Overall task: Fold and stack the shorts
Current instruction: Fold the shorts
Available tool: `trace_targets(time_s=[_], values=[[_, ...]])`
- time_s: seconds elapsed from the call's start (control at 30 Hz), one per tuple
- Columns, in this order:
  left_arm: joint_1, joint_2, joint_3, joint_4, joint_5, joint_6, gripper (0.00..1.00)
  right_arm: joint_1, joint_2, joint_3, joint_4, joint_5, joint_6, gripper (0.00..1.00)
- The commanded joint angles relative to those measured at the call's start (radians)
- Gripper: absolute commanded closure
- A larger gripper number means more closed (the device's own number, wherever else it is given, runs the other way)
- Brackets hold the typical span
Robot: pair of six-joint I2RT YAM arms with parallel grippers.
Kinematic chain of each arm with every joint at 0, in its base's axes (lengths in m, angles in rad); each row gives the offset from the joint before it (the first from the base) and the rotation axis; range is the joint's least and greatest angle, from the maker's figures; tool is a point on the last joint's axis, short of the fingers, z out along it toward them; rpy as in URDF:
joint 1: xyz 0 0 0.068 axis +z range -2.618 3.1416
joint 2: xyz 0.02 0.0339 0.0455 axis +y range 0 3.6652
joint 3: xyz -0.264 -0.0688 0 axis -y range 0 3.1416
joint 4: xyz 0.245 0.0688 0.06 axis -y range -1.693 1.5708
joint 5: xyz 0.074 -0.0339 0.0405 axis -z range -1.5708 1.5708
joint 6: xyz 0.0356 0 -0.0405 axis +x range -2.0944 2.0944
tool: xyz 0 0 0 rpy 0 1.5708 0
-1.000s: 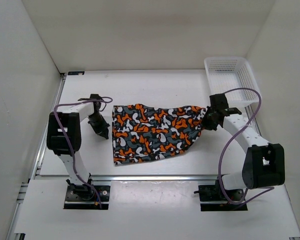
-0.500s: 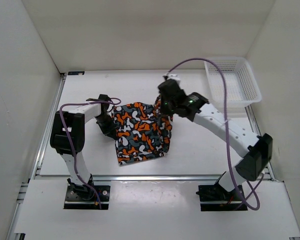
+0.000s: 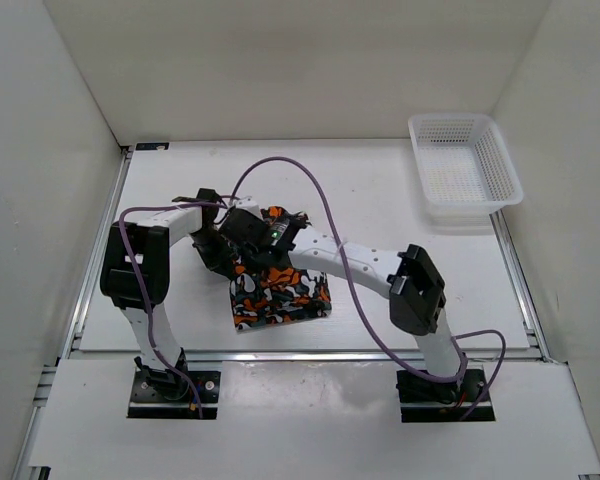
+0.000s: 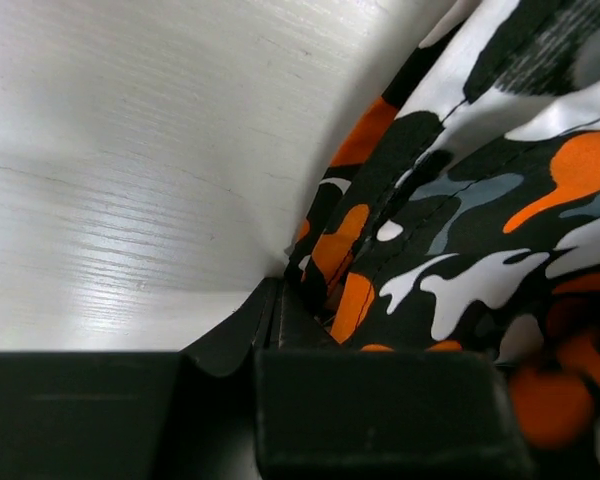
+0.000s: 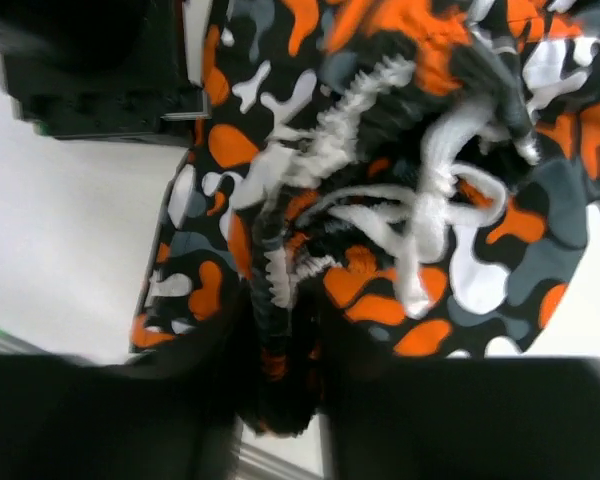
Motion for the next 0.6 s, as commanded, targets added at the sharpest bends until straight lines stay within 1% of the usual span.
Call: trace_targets(time_s=[0.0,0.03,0.07,0.1,0.13,0.17,0.2,0.23,0.27,0.3,0.33,0.37,0.4,0.43,0.47,0.5,0.53,0.57], values=[[0.031,-0.045,0.009,0.045,0.001,0.035,0.9,-0.006,-0.024,0.063,-0.024,-0.014,-0.027,0.36],[0.05,-0.059,0.009,0.019,0.01,0.046,0.85,-0.006,-0.044,0.054,-0.014,-0.014,-0.04,0.22],[0.092,-0.088,0.018,0.005,0.01,0.058,0.82,-0.006,-0.095,0.04,-0.004,-0.014,-0.04,0.15],[0.114,-0.105,0.036,-0.01,0.001,0.082,0.75,-0.006,-0.126,0.023,0.009,-0.014,-0.04,0.07],[0.133,-0.121,0.05,-0.053,-0.022,0.092,0.72,-0.006,-0.158,-0.027,0.01,0.0,-0.04,0.05],[0.157,-0.136,0.063,-0.079,-0.039,0.092,0.67,-0.028,-0.231,-0.061,0.025,0.0,-0.04,0.05],[0.157,-0.169,0.073,-0.101,-0.054,0.102,0.65,-0.041,-0.271,-0.103,0.049,0.011,-0.024,0.05],[0.157,-0.191,0.073,-0.116,-0.065,0.102,0.65,-0.055,-0.31,-0.149,0.062,0.011,-0.011,0.08],[0.157,-0.214,0.073,-0.135,-0.085,0.102,0.65,-0.088,-0.383,-0.239,0.071,0.011,0.022,0.1],[0.157,-0.267,0.073,-0.135,-0.096,0.102,0.65,-0.108,-0.417,-0.288,0.088,-0.001,0.042,0.27],[0.157,-0.298,0.073,-0.144,-0.119,0.092,0.65,-0.128,-0.449,-0.337,0.097,-0.011,0.059,0.38],[0.148,-0.328,0.073,-0.144,-0.133,0.092,0.65,-0.172,-0.504,-0.385,0.106,-0.021,0.079,0.52],[0.112,-0.383,0.073,-0.153,-0.133,0.092,0.69,-0.196,-0.525,-0.432,0.115,-0.04,0.107,0.66],[0.088,-0.407,0.083,-0.153,-0.142,0.092,0.74,-0.219,-0.541,-0.515,0.128,-0.095,0.117,0.83],[0.064,-0.426,0.083,-0.153,-0.13,0.092,0.87,-0.26,-0.563,-0.549,0.128,-0.119,0.127,0.89],[0.015,-0.447,0.092,-0.153,-0.13,0.092,0.9,-0.275,-0.572,-0.58,0.14,-0.142,0.139,0.93],[-0.008,-0.447,0.092,-0.153,-0.115,0.092,0.9,-0.289,-0.572,-0.626,0.16,-0.167,0.139,0.94],[-0.028,-0.447,0.092,-0.153,-0.105,0.092,0.9,-0.299,-0.581,-0.638,0.169,-0.188,0.139,0.94]])
